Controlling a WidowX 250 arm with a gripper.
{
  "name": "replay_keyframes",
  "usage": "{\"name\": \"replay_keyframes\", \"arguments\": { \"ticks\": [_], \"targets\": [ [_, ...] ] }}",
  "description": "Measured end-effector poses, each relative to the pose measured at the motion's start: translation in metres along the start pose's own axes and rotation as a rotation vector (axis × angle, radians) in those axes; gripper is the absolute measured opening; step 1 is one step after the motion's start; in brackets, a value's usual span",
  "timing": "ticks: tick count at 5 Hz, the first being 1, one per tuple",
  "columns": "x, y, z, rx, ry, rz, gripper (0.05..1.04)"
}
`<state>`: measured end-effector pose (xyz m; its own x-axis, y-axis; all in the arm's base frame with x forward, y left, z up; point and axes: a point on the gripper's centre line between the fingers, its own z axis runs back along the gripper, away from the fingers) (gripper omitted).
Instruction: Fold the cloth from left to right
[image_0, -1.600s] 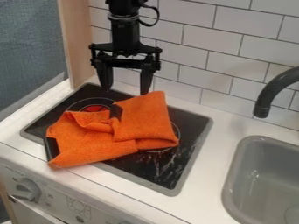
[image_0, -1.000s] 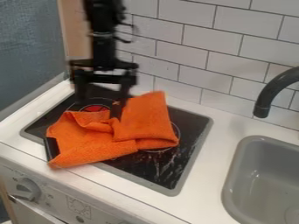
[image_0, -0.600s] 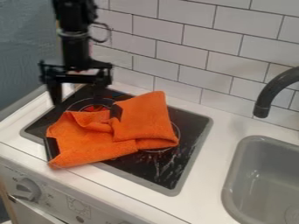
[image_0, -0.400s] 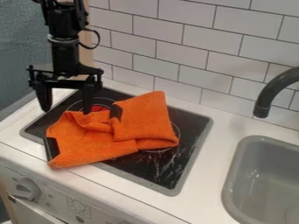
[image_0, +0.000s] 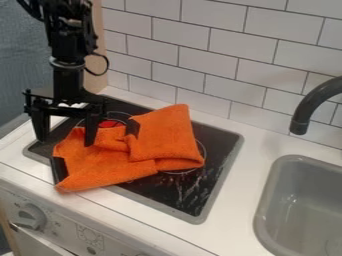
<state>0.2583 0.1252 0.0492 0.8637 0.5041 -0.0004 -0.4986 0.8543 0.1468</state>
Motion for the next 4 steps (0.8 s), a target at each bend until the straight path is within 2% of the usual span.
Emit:
{"name": "replay_keyframes", "arguments": {
  "ticks": [1,2,3,4],
  "targets": [
    [-0.002,0.004,-0.013,0.04,0.015,0.005,1.0],
    [-0.004,0.005,-0.028,0.062,0.05,0.003,1.0],
    [-0.003,0.003,-0.032,0.057,0.058,0.01,1.0],
    [-0.002,0.005,-0.038,0.023,0.08,0.023,0.962]
  ]
}}
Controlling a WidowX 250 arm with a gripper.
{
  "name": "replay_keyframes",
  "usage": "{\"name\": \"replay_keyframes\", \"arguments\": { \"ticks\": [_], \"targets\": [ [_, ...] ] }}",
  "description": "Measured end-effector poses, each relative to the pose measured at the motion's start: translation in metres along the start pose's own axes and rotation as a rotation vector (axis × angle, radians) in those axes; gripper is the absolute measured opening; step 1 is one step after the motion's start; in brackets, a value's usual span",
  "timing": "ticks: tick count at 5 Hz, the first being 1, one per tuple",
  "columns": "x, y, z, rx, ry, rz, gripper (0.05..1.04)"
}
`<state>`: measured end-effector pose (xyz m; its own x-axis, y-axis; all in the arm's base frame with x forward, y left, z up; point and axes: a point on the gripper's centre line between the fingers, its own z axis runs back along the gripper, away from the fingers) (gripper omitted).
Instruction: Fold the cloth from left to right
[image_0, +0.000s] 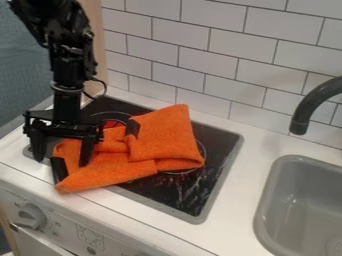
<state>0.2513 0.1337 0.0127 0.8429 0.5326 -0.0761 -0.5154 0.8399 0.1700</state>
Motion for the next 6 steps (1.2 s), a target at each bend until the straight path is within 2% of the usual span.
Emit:
{"name": "replay_keyframes", "arguments": {
  "ticks": [1,2,3,5,6],
  "targets": [
    [0.0026,-0.0018,-0.0011,-0.014,-0.018,0.002,0.711],
    [0.0018,-0.0036,-0.0021,-0.025,-0.021,0.008,0.501],
    [0.0018,-0.0046,-0.0028,-0.031,-0.022,0.012,0.346],
    [0.0008,-0.0057,-0.0023,-0.04,-0.029,-0.006,0.112],
    [-0.0011,-0.0067,0.0012,-0.053,-0.035,-0.015,0.064]
  ]
}}
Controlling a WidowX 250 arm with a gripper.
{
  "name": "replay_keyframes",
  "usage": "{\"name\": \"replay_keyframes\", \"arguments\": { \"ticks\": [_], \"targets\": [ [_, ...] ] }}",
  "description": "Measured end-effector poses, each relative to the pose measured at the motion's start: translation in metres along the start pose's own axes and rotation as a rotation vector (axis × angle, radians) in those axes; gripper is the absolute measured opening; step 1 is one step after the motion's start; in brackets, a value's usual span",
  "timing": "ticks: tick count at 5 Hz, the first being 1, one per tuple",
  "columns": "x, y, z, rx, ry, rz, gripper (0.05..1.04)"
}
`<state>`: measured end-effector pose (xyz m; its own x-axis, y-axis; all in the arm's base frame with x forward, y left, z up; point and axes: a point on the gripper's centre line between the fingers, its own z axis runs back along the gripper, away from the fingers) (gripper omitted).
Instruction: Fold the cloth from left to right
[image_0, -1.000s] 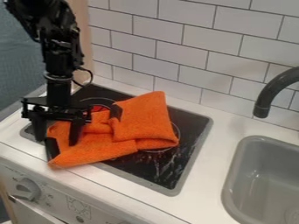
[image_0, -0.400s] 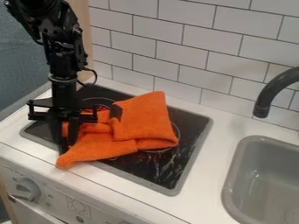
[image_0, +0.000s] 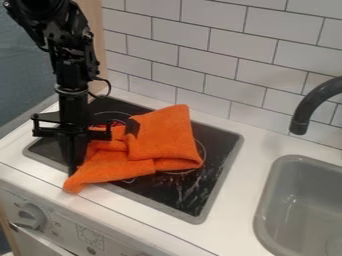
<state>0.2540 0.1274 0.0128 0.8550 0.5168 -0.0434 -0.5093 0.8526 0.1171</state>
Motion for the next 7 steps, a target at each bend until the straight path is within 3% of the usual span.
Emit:
{"name": "replay_keyframes", "arguments": {
  "ticks": [2,3,5,7],
  "targets": [
    [-0.008,0.015,0.004,-0.014,0.043,0.022,0.052],
    [-0.008,0.022,0.017,-0.022,0.024,0.045,0.052],
    [-0.003,0.023,0.045,-0.102,0.007,0.092,0.052],
    [0.001,-0.017,0.075,-0.208,-0.014,0.056,0.052]
  ]
}}
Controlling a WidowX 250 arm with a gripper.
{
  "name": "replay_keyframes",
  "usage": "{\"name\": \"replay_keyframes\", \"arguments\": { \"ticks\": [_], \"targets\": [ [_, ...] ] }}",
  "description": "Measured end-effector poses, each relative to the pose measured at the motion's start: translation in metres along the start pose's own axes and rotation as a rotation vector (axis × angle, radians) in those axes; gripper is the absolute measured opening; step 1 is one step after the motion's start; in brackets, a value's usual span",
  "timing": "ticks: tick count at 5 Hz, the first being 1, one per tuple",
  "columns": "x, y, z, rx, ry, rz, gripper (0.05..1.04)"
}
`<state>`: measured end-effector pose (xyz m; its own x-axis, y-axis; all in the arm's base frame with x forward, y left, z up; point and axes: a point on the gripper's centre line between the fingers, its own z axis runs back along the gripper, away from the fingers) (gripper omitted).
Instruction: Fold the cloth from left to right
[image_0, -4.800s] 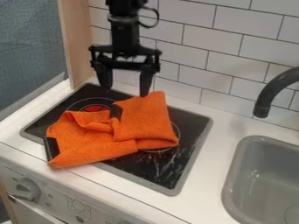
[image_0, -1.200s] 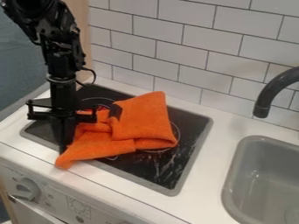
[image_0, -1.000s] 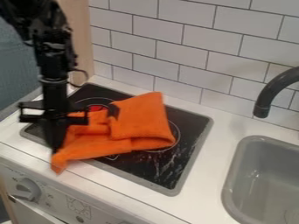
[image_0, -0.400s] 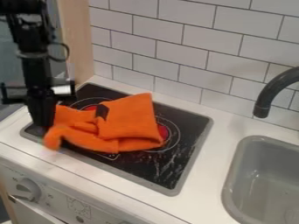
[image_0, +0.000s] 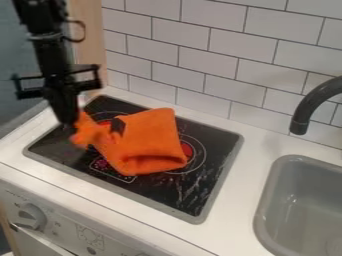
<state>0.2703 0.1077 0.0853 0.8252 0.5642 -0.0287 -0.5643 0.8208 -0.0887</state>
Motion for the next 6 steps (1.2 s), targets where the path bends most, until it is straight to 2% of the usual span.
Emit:
{"name": "replay_keyframes", "arguments": {
  "ticks": [1,2,4,5,6],
  "targets": [
    [0.001,-0.036,0.006,-0.045,-0.018,-0.055,0.052],
    [0.005,-0.065,0.007,-0.057,-0.033,-0.085,0.052],
    [0.008,-0.116,-0.017,-0.017,-0.031,-0.134,0.052],
    [0.014,-0.121,-0.033,0.005,-0.036,-0.128,0.074],
    [0.015,-0.12,-0.041,0.015,-0.025,-0.113,0.227]
  ]
}}
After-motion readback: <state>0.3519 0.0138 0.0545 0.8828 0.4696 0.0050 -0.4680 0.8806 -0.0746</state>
